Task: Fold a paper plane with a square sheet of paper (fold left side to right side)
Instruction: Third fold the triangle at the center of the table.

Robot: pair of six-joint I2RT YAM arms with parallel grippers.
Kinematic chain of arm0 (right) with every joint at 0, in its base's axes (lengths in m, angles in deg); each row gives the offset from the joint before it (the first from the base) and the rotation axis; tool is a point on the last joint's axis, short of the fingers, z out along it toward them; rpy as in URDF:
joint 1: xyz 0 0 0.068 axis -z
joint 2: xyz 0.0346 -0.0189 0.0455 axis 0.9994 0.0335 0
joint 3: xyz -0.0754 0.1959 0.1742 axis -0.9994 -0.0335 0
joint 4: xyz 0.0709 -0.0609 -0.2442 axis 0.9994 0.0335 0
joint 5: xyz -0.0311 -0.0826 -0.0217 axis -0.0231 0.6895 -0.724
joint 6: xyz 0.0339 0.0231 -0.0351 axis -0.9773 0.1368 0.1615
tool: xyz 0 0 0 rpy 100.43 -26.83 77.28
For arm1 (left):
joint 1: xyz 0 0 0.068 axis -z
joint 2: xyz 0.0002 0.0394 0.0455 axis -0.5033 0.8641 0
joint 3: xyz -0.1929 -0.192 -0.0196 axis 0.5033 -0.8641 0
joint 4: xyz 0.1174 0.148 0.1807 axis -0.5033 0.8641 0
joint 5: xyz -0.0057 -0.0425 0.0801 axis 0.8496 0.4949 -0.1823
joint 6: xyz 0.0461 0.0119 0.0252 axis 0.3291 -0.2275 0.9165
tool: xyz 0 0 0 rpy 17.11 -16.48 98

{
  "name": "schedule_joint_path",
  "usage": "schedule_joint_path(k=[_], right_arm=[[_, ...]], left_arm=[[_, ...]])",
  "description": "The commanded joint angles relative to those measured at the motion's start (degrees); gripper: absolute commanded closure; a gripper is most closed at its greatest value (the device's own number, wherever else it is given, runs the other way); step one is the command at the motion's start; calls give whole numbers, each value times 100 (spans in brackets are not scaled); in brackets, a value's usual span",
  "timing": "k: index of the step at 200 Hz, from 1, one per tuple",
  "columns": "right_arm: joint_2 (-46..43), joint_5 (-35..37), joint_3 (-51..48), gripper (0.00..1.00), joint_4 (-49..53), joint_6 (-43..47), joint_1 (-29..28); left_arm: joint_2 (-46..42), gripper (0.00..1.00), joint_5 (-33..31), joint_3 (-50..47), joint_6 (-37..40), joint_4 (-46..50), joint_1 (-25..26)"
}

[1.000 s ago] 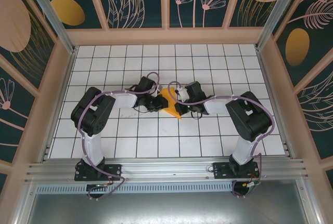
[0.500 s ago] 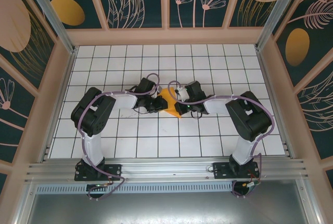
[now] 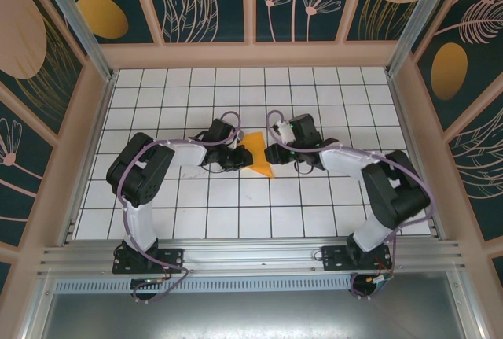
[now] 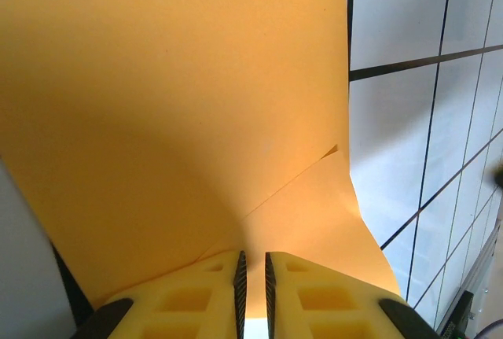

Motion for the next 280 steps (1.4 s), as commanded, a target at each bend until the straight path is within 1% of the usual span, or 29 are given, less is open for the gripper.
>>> schedule_joint_path(k=[1, 13, 21, 37, 48, 83, 115, 119, 201, 280], right_arm=[[-286, -934, 129, 69, 530, -124, 12], [-184, -1493, 139, 78, 596, -382, -13], [-79, -1731, 152, 85, 639, -567, -25], [207, -1885, 201, 95, 720, -877, -37], [444, -1856, 286, 100, 836, -977, -45], [932, -1490, 594, 100, 1009, -1084, -125], [1186, -1354, 736, 100, 1197, -1070, -125], [1210, -1350, 745, 100, 1215, -1061, -222], [1347, -1139, 708, 100, 1520, -975, -317], [1377, -1186, 458, 100, 1425, -1076, -309]], left_arm=[[318, 82, -621, -264, 185, 686, 21], [316, 83, -632, -250, 184, 687, 14], [308, 83, -629, -244, 189, 678, 13], [297, 83, -638, -237, 185, 678, 14], [303, 83, -639, -237, 185, 678, 17], [304, 83, -639, -250, 197, 687, 14], [299, 83, -657, -240, 202, 687, 12], [304, 83, -657, -226, 207, 687, 12], [347, 83, -692, -182, 246, 740, 12], [341, 83, -727, -175, 266, 766, 11]])
